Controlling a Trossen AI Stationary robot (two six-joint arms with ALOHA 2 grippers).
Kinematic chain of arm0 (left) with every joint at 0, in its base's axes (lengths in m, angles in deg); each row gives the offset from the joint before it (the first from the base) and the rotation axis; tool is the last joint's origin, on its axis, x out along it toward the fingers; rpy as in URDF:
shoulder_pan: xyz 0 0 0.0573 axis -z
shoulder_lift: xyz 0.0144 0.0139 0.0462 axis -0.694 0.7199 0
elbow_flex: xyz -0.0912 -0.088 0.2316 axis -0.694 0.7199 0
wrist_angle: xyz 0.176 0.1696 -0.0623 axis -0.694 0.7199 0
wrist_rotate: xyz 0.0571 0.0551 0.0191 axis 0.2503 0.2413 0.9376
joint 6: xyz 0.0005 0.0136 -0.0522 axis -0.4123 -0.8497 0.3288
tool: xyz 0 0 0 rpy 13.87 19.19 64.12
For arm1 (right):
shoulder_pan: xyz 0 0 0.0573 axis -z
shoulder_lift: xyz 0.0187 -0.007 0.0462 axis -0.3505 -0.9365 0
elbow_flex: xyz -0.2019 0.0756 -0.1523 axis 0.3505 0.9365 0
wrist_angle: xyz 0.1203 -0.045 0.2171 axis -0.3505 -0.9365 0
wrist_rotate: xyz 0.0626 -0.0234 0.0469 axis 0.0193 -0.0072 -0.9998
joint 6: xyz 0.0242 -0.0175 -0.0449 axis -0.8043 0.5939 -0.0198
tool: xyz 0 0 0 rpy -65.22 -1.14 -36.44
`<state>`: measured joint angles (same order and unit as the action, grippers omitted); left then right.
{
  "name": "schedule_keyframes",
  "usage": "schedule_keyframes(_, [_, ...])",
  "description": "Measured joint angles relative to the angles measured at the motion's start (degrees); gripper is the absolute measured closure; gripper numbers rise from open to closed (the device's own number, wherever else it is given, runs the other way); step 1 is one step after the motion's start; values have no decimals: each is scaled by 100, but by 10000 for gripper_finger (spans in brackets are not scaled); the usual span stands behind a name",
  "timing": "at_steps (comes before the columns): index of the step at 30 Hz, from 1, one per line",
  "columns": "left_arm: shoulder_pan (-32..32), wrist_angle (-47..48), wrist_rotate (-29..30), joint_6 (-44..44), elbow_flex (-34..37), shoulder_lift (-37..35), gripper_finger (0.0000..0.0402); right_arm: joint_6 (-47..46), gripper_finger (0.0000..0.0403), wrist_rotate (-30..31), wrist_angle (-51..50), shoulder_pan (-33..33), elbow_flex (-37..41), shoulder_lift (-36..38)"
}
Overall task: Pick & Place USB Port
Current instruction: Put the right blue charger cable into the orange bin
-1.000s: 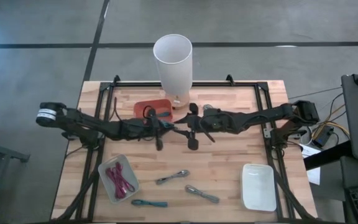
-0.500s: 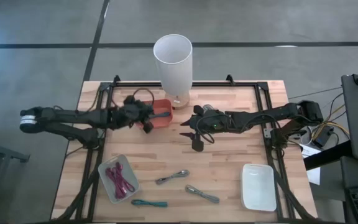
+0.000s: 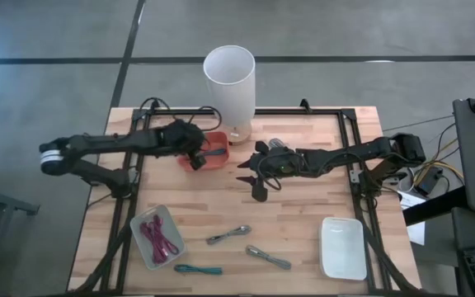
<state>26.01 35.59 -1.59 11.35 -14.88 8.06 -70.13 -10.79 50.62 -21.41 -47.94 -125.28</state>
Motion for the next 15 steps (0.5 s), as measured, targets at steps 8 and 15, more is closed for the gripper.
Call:
schedule_keyframes(8, [-34,18,57,-38,-65,473,376,2,216,0,4,0,0,-2])
schedule_keyframes(15, [-187,561,61,-243,-249,502,379,26,216,0,4,2,0,-4])
